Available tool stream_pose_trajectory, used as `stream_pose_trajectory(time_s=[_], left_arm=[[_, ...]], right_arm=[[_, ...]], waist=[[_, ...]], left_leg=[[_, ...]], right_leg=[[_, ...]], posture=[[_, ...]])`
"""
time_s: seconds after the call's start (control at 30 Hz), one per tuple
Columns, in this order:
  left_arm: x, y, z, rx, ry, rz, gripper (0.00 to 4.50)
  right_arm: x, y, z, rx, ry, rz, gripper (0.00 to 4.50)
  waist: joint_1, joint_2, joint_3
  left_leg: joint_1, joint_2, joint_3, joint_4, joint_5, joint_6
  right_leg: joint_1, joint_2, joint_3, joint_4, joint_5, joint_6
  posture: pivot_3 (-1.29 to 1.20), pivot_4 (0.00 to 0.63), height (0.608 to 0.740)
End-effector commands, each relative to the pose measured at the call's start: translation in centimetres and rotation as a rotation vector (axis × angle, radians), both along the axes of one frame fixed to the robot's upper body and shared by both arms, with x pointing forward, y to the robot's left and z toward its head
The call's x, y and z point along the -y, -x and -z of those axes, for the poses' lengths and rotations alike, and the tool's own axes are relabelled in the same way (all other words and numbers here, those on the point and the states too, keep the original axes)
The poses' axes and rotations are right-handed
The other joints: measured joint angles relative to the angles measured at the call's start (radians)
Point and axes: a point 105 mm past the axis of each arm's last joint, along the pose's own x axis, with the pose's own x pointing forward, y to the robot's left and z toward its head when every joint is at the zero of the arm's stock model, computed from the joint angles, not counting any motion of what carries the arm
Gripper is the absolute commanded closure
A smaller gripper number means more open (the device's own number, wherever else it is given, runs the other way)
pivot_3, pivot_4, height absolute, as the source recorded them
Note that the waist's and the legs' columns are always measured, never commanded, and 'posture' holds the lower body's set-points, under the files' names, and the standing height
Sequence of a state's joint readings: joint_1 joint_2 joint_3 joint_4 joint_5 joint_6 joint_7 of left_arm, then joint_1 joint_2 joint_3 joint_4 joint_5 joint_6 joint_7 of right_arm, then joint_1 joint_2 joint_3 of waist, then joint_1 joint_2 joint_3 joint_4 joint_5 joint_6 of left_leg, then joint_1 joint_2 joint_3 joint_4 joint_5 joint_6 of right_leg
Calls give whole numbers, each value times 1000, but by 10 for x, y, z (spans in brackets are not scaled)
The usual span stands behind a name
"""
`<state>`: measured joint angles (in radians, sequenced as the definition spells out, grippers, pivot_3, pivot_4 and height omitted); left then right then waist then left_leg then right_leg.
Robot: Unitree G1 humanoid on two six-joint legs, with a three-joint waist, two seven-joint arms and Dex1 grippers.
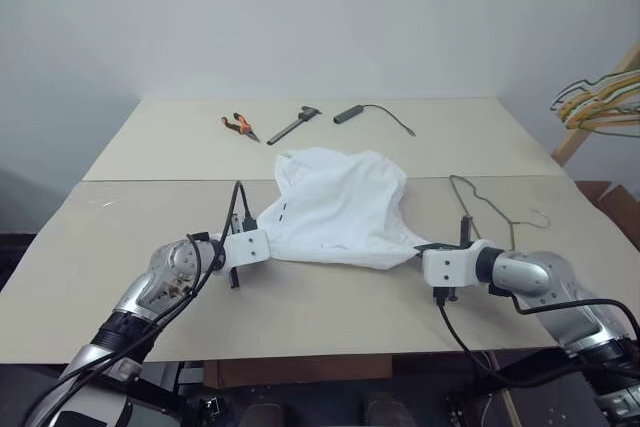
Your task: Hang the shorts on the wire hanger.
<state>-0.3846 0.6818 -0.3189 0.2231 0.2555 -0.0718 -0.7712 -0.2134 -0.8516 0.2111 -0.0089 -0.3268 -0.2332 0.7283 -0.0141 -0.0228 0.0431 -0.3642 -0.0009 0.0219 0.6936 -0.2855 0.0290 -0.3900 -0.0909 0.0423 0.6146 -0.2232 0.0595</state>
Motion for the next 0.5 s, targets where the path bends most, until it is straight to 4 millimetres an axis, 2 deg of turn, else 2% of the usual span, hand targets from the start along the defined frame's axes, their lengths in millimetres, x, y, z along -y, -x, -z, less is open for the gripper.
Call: stream_pose_trajectory(time_s=[0.03,0.13,0.27,0.5], left_arm=[[-8,11,-30,25,16,103,4480],[-22,31,-43,-40,8,166,4480],[-42,58,-57,-137,-34,201,4480],[-44,99,-62,-248,-41,294,4480]], right_arm=[[1,-1,-25,52,-40,-17,4500],[-3,4,-32,30,-72,-54,4500],[-6,20,-34,-68,-69,-131,4500],[-3,36,-37,-173,-39,-198,4500]], waist=[[-3,0,0],[-3,0,0],[-2,1,0],[2,1,0]], left_leg=[[0,0,0,0,0,0],[0,1,-1,0,0,0],[0,3,-2,0,-1,1],[1,6,1,0,-1,1]], right_leg=[[0,0,0,0,0,0],[-2,0,1,1,0,0],[-1,0,1,1,0,0],[0,-1,1,1,0,0]], posture=[[0,0,740],[2,0,740],[4,0,740],[2,0,740]])
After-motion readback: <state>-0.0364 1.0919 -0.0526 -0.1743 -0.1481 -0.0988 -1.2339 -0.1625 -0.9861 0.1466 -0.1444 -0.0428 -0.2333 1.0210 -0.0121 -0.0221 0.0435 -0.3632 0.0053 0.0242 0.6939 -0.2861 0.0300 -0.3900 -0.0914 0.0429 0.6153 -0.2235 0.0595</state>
